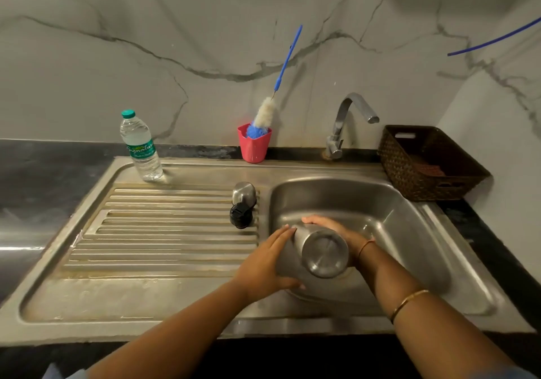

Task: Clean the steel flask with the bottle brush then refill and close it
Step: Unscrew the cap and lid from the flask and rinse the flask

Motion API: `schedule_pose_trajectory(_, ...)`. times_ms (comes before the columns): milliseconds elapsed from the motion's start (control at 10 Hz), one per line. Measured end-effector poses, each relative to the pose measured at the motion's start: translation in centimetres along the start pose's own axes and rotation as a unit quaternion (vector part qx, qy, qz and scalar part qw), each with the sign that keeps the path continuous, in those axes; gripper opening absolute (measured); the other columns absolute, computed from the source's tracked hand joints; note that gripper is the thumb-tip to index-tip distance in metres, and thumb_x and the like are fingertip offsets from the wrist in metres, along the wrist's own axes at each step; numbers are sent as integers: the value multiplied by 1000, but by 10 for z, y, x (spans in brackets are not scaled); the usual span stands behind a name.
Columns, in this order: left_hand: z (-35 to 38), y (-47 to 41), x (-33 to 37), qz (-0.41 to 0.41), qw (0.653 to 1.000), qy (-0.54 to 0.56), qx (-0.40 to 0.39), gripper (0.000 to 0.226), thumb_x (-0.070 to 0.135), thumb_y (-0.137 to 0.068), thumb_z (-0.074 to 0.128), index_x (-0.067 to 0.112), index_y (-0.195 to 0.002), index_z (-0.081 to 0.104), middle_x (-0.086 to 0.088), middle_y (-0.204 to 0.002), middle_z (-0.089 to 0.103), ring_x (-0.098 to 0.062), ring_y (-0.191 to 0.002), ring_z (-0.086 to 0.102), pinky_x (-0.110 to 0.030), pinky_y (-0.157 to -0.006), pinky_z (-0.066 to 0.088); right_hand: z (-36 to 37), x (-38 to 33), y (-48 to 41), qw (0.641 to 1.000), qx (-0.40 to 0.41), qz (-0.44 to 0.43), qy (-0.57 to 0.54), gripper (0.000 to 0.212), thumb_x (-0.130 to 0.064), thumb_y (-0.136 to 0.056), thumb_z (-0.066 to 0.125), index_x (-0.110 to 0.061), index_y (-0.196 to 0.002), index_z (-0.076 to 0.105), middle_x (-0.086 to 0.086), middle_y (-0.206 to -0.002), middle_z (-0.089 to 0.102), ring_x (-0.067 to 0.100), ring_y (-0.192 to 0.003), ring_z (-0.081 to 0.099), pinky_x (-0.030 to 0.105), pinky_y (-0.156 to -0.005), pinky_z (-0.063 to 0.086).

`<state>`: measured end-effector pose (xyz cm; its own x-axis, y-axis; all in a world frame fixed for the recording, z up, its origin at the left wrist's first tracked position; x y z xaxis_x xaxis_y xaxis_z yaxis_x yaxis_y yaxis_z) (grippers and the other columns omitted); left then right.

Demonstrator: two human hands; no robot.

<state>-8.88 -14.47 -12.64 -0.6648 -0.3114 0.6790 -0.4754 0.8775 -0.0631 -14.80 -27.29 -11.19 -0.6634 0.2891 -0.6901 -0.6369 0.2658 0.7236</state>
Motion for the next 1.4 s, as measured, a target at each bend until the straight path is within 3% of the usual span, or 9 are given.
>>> schedule_pose_trajectory(100, -17, 2, 2, 23, 998, 53, 25, 93, 41, -67, 83, 31, -143, 30, 11, -147, 36, -6, -133, 37, -13, -106, 27, 20, 4, 3, 1000, 0, 17, -7, 35, -42, -90, 49, -11, -83, 63, 8, -69, 67, 19, -73, 58, 32, -69, 47)
schedule_pose_trajectory(300, -49, 12, -10, 44, 993, 105, 16, 85, 50, -60, 84, 37, -135, 46, 15, -130, 56, -4, -117, 54, -33, -98, 47, 53, 2, 23, 999, 43, -19, 6, 20, -23, -97, 44, -13, -84, 56, 2, -75, 64, 17, -71, 57, 29, -60, 50)
schedule_pose_trajectory(400, -68, 19, -15, 54, 986, 157, 11, 82, 53, -56, 84, 40, -129, 50, 18, -123, 59, -1, -114, 56, -35, -95, 50, 71, -8, 40, 999, 49, 1, -1, 26, -31, -87, 57, -5, -84, 59, 11, -69, 68, 23, -58, 66, 33, -56, 54)
schedule_pose_trajectory(600, -116, 32, -10, 85, 974, 209, 22, 75, 53, -53, 83, 36, -120, 53, 15, -111, 61, 1, -102, 59, -18, -86, 50, 117, -46, 90, 995, 85, -27, 39, 51, -6, -99, 33, 3, -54, 55, 9, -29, 47, 13, -21, 47, 18, -24, 35)
schedule_pose_trajectory(700, -140, 44, -26, 77, 974, 207, 52, 65, 43, -58, 87, 43, -112, 50, 22, -103, 59, 7, -97, 57, -15, -81, 51, 135, -40, 67, 997, 40, -29, 65, 67, -14, -100, 36, 1, -40, 62, 15, -41, 56, 21, -42, 60, 18, -34, 44)
schedule_pose_trajectory(900, -189, 66, -81, 14, 966, 213, 144, 66, 43, -62, 85, 43, -116, 47, 27, -101, 55, 5, -93, 55, -17, -75, 51, 182, -50, 28, 992, 70, -21, 100, 45, -39, -93, 46, 1, -114, 54, 23, -88, 69, 28, -71, 68, 30, -59, 57)
schedule_pose_trajectory(1000, -212, 69, -107, -33, 962, 203, 183, 63, 49, -61, 83, 41, -113, 49, 23, -101, 57, 4, -90, 53, -18, -74, 48, 219, -63, 17, 991, 42, -68, 106, 23, -17, -92, 46, -10, -113, 52, 18, -89, 65, 29, -77, 64, 41, -78, 57)
schedule_pose_trajectory(1100, -231, 65, -126, -74, 955, 194, 212, 63, 61, -52, 80, 40, -102, 48, 21, -94, 57, 1, -86, 54, -21, -71, 48, 248, -81, 8, 954, 94, -155, 239, 45, -11, -85, 61, -19, -127, 47, 9, -109, 60, 22, -96, 60, 37, -90, 51)
schedule_pose_trajectory(1400, -245, 35, -142, -150, 939, 182, 249, 67, 55, -56, 84, 26, -101, 43, 16, -89, 51, 1, -78, 51, -22, -66, 45, 265, -124, -8, 889, 240, -305, 245, 66, -11, -81, 70, -6, -135, 33, 11, -121, 55, 25, -109, 55, 22, -84, 40)
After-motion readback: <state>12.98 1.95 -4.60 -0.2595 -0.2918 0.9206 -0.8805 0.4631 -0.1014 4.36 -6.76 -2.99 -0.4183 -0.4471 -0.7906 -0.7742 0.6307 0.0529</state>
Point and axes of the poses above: each hand's wrist, its own y-axis away from the middle knuckle, its own z-axis out of the palm, x = y × z, the point moved 7 cm from there along -y, towards the middle knuckle
